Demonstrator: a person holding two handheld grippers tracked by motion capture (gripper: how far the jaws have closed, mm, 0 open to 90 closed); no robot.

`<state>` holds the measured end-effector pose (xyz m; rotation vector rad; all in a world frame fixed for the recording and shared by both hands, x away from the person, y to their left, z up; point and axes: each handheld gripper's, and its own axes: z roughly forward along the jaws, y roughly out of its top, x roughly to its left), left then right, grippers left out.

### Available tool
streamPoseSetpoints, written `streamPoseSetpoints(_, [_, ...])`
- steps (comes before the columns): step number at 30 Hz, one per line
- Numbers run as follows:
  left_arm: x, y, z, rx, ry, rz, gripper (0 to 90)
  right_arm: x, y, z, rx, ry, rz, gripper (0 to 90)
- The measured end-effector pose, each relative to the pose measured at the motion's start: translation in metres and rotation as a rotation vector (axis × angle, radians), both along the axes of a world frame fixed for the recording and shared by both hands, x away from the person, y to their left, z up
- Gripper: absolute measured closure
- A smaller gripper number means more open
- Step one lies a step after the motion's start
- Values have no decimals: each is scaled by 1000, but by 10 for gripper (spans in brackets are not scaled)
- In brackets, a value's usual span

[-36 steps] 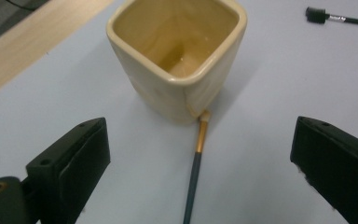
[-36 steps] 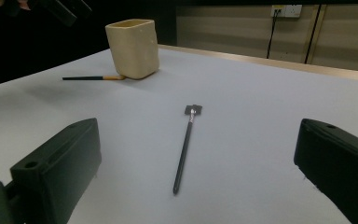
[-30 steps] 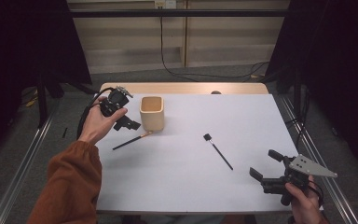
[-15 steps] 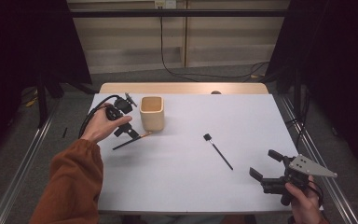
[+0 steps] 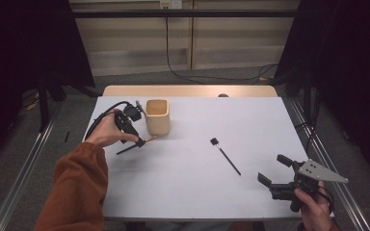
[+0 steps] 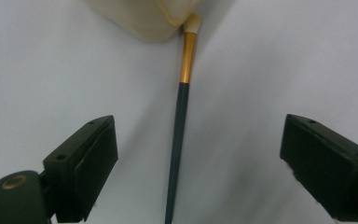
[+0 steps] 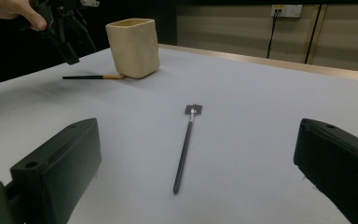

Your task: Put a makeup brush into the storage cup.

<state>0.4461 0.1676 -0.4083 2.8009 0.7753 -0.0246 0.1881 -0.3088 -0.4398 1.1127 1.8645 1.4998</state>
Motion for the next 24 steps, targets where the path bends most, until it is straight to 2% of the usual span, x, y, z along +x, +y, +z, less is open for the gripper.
streamPoseSetpoints(3, [1,-3,-4,2,-10,10,190,0,0,0,0,-2,0,0])
streamPoseSetpoints(4, [2,-3,-4,1,-2,-3,209,0,0,0,1,-2,0,0])
streamPoseSetpoints(6, [3,-5,-5,-2,4,2,286,0,0,0,1,-2,-1,0])
streamPoseSetpoints(10, [5,-5,-9,6,28,16,384,-1,-1,0,2,-2,0,0])
streamPoseSetpoints(14, [8,-6,-13,24,24,17,482,-1,-1,0,2,-2,1,0])
streamPoseSetpoints(16, [8,-7,-15,20,36,14,541,-1,-1,0,2,-2,1,0])
streamPoseSetpoints(24, [8,-12,-21,41,12,6,612,-1,-1,1,0,-4,2,0])
